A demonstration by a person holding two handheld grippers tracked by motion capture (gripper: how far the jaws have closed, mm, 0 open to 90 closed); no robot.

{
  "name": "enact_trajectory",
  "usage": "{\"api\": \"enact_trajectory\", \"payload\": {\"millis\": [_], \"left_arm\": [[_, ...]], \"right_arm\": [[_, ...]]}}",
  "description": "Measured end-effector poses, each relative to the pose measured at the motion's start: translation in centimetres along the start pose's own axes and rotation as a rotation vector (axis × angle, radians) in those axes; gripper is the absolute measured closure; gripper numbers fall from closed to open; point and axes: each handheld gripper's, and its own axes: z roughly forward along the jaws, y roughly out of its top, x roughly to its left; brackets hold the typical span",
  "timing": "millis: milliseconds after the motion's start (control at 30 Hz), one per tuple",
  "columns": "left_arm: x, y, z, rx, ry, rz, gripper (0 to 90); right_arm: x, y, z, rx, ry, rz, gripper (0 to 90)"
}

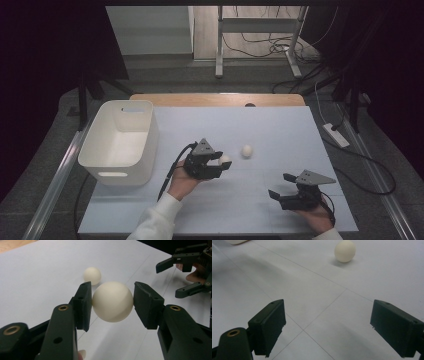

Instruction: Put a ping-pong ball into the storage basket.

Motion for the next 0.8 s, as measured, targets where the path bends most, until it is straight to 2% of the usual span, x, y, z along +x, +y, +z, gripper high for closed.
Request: {"api": "enact_trajectory", "payload": {"millis": [800], "left_arm": [[1.3, 0.9, -3.4, -0.062, 0.057, -0.027, 50.5]], "right_arm": [[0.0, 0.1, 0.1, -0.004, -0.002, 0.005, 12.8]]}}
